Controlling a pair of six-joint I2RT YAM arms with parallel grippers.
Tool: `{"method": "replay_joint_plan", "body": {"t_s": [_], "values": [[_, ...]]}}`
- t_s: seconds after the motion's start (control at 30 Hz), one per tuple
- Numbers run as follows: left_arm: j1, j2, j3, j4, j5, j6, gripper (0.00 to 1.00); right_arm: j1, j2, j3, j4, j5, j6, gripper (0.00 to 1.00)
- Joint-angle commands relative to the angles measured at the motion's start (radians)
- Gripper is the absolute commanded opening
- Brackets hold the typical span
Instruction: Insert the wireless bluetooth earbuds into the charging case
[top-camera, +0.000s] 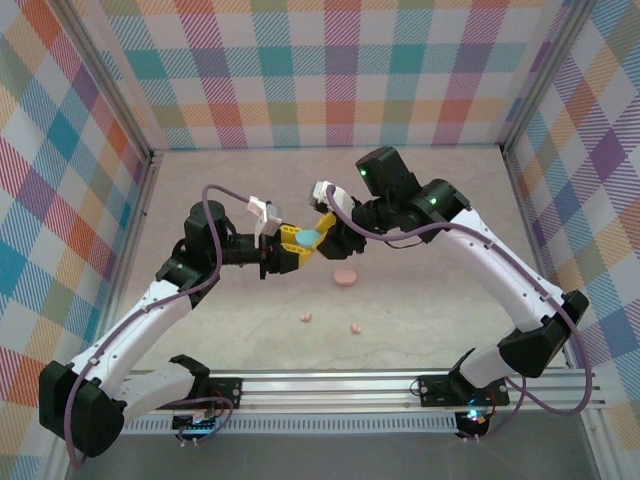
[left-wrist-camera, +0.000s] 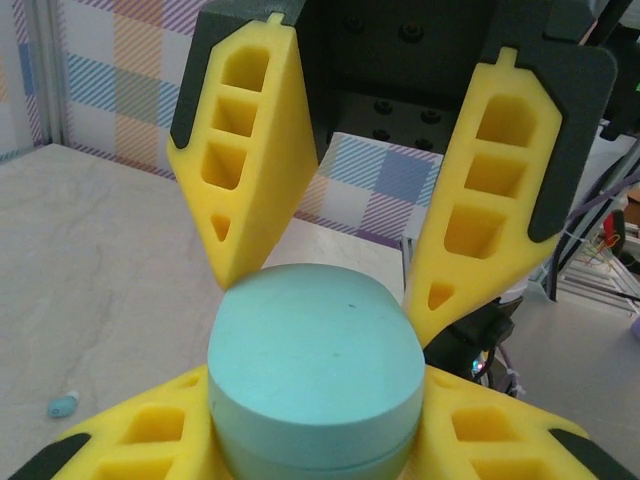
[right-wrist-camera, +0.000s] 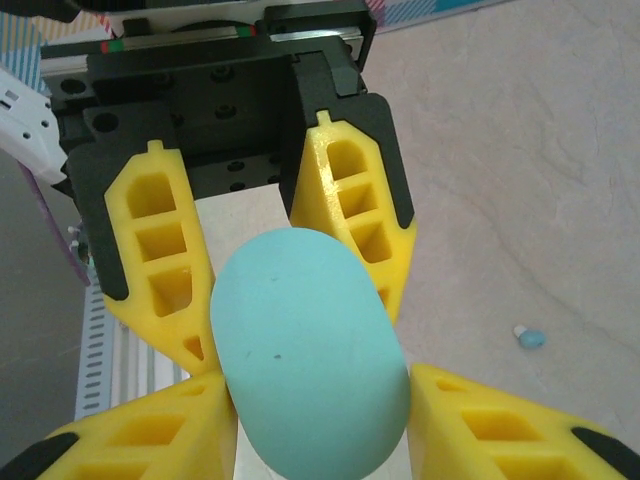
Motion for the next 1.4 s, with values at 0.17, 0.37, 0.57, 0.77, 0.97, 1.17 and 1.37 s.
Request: {"method": "replay_joint_plan", "body": {"t_s": [0.17, 0.37, 0.57, 0.77, 0.97, 1.17, 1.37], "values": [[-0.033, -0.002, 0.017, -0.023, 0.072, 0.032, 0.23, -0.089, 0.019, 0.055, 0.061, 0.077, 0.129, 0.44], [-0.033, -0.001, 0.014, -0.023, 0.045, 0.036, 0.23, -0.094, 0.010, 0.052, 0.063, 0.033, 0.151, 0.44], [-0.033, 0.006, 0.006, -0.019, -0.012, 0.029, 0.23, -0.096, -0.011, 0.026, 0.071, 0.013, 0.188, 0.46], [-0.033, 0.015, 0.004, 0.018, -0.015, -0.004, 0.23, -0.091, -0.103, -0.126, 0.153, -0.067, 0.116, 0.53], [-0.033, 0.020, 0.015, 0.022, -0.012, -0.008, 0.23, -0.052, -0.167, -0.239, 0.218, -0.060, 0.057, 0.61], [-0.033, 0.014, 0.011, 0.029, -0.012, -0.021, 0.23, -0.018, -0.129, -0.211, 0.185, -0.015, 0.005, 0.64], [-0.033, 0.007, 0.011, 0.028, -0.011, -0.024, 0.23, -0.015, -0.105, -0.185, 0.182, 0.018, 0.004, 0.64]]}}
